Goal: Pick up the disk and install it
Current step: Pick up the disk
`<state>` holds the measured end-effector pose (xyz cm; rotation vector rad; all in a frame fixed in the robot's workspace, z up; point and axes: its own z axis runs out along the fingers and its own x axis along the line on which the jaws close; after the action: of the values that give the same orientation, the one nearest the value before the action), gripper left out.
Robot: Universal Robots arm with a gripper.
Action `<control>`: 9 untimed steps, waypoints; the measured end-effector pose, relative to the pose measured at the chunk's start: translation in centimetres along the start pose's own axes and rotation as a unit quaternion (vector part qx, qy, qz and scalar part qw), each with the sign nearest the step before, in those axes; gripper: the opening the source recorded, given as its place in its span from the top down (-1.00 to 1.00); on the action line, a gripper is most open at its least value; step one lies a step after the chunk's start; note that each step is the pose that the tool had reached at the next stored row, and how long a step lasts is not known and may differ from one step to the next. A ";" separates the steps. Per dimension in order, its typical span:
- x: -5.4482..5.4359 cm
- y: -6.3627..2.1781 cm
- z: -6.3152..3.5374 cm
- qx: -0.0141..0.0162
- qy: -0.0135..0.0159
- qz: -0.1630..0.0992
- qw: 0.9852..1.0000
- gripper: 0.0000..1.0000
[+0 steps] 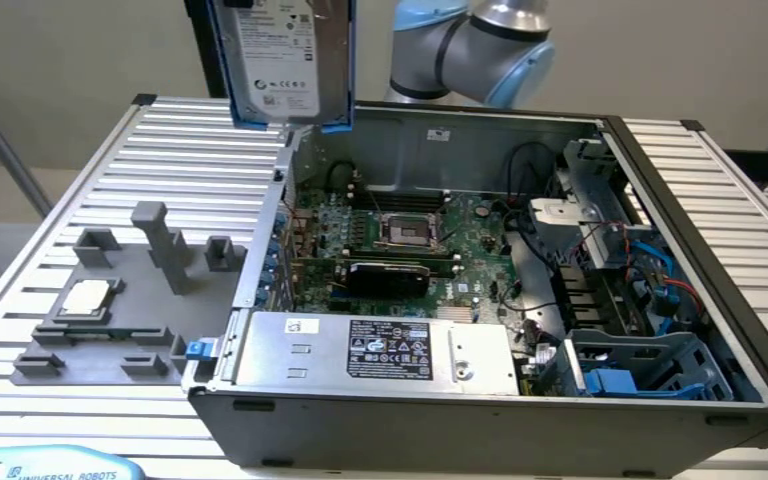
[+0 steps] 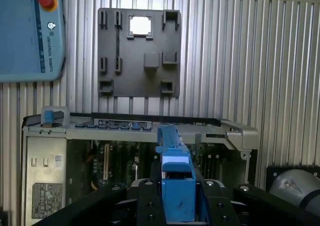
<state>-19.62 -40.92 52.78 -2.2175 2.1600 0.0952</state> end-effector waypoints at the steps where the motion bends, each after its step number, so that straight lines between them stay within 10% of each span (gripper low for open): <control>1: 0.2 -0.46 -0.02 0.000 0.000 0.000 1.000 0.35; 9: 1.3 -4.07 -0.14 0.000 0.000 0.000 1.000 0.35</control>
<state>-15.52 -42.10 52.77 -2.2174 2.1598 0.0956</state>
